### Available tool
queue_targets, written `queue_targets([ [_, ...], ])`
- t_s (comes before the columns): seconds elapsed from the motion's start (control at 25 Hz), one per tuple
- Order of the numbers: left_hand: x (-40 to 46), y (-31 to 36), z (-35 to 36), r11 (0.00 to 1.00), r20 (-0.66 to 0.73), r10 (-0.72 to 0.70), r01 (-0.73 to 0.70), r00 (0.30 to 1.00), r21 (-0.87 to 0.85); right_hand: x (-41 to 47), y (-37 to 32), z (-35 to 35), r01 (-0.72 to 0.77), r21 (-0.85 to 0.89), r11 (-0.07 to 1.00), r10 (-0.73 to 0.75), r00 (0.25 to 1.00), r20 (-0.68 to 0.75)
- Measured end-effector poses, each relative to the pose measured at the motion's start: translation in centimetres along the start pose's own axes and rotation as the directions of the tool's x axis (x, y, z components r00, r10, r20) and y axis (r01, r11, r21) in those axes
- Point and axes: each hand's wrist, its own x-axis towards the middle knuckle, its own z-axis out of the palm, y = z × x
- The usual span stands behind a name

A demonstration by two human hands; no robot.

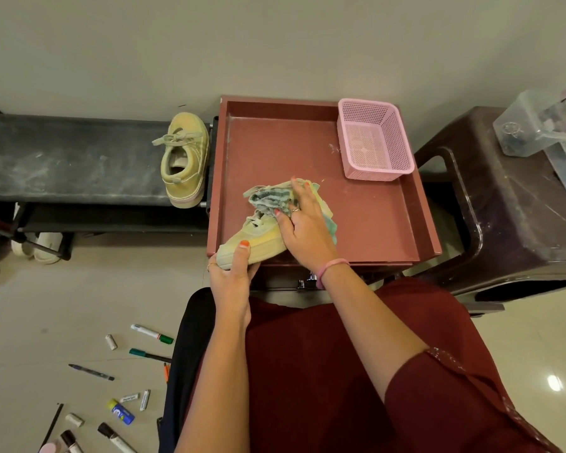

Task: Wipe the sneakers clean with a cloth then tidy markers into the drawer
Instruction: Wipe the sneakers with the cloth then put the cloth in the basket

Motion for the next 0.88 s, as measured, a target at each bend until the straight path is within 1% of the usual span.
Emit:
queue_targets([
  [0.08, -0.1, -0.1, 0.0, 0.999, 0.002, 0.021, -0.021, 1.0, 0.037, -1.7, -0.6, 0.6, -0.015, 0.004, 1.0, 0.016, 0.987, -0.16],
  [0.12, -0.1, -0.1, 0.0, 0.999, -0.002, 0.029, -0.028, 1.0, 0.044, -2.8, -0.9, 0.9, -0.006, 0.048, 0.999, 0.014, 0.983, -0.18],
  [0.16, 0.0, -0.1, 0.0, 0.998, -0.007, 0.033, -0.033, 0.999, 0.045, -3.8, -1.2, 1.1, 0.017, 0.106, 0.994, 0.0, 0.987, -0.158],
  [0.24, 0.2, -0.2, -0.1, 0.997, -0.012, 0.04, -0.04, 0.999, 0.065, -5.2, -1.0, 0.7, 0.043, 0.204, 0.978, -0.032, 0.998, -0.054],
  [0.32, 0.2, -0.2, -0.1, 0.995, -0.006, 0.051, -0.05, 0.999, 0.085, -5.6, -0.2, -0.5, 0.068, 0.206, 0.976, -0.081, 0.995, 0.057],
  [0.36, 0.1, -0.3, 0.0, 0.996, -0.005, 0.053, -0.052, 0.999, 0.076, -5.4, 0.1, -1.1, 0.107, 0.162, 0.981, -0.126, 0.986, 0.11],
  [0.44, -0.1, -0.2, 0.1, 0.998, -0.008, 0.048, -0.048, 0.999, 0.043, -4.6, 0.9, -2.0, 0.24, 0.018, 0.971, -0.239, 0.951, 0.197],
  [0.52, -0.1, -0.2, 0.1, 0.999, -0.019, 0.035, -0.035, 0.999, 0.01, -3.7, 1.0, -2.1, 0.399, -0.179, 0.899, -0.364, 0.91, 0.199],
  [0.56, -0.1, -0.3, 0.1, 1.0, -0.024, 0.025, -0.025, 0.999, 0.0, -3.3, 1.0, -2.1, 0.435, -0.248, 0.866, -0.395, 0.898, 0.196],
  [0.68, -0.1, -0.2, 0.1, 1.0, -0.028, 0.022, -0.022, 0.999, 0.004, -1.9, 1.1, -2.6, 0.445, -0.317, 0.838, -0.401, 0.895, 0.195],
  [0.8, -0.4, -0.1, 0.4, 1.0, -0.01, 0.025, -0.025, 1.0, -0.004, -1.0, 1.7, -3.0, 0.439, -0.465, 0.769, -0.386, 0.898, 0.209],
  [0.84, -0.5, 0.0, 0.3, 0.999, -0.004, 0.034, -0.033, 0.999, 0.014, -0.7, 2.0, -3.3, 0.423, -0.494, 0.76, -0.375, 0.906, 0.197],
  [0.88, -0.6, 0.1, 0.4, 0.999, -0.001, 0.039, -0.039, 0.999, 0.033, -0.2, 2.2, -3.5, 0.382, -0.501, 0.776, -0.343, 0.923, 0.172],
])
